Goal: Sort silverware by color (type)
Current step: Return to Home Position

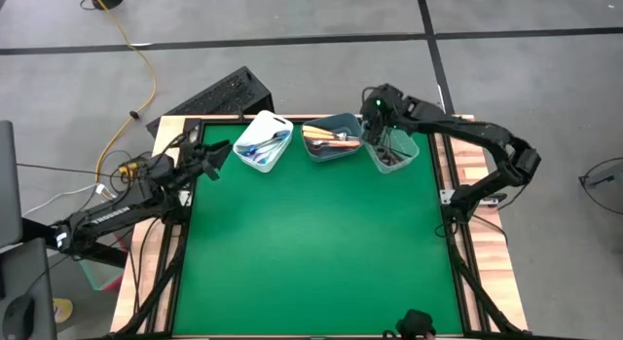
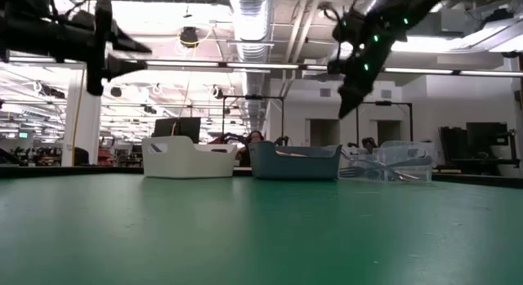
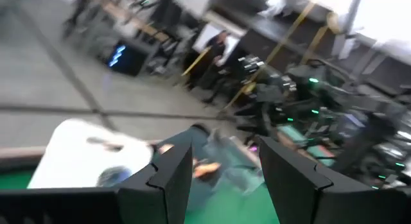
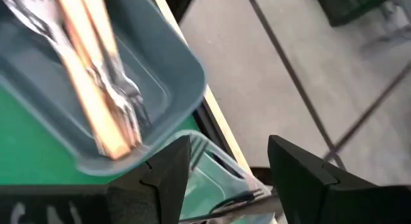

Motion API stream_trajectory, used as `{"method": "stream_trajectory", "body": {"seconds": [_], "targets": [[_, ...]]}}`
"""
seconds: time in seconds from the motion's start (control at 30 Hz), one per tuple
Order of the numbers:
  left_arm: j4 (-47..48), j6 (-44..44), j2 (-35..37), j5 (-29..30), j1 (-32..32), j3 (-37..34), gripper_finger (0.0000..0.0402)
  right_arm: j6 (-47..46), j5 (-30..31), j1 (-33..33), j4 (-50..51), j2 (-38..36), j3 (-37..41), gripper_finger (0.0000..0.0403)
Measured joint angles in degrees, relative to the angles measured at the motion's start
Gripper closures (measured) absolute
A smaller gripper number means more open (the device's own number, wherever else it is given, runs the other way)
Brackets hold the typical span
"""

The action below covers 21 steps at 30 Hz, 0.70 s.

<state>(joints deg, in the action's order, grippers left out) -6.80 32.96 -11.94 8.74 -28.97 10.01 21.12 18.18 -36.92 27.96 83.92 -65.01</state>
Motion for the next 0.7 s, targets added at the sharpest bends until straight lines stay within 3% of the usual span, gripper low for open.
{"method": "stream_trajectory", "body": {"seconds": [0.17, 0.47, 0.7], "targets": [[-7.66, -2.13, 0.00, -2.41, 0.00, 0.01, 0.0237, -0.53, -5.38, 1.55, 11.28, 0.00, -12.24, 0.0181], [-13.46, -0.80, 0.02, -1.15, 0.00, 0.26, 0.0237, 0.13, -6.28, 8.44, 32.08, -0.40, -38.09, 0.0182], [-13.58, 4.51, 0.00, -0.51, 0.00, 0.82, 0.0237, -0.62, -6.67, 14.62, 35.31, -9.91, -43.99, 0.0182]]}}
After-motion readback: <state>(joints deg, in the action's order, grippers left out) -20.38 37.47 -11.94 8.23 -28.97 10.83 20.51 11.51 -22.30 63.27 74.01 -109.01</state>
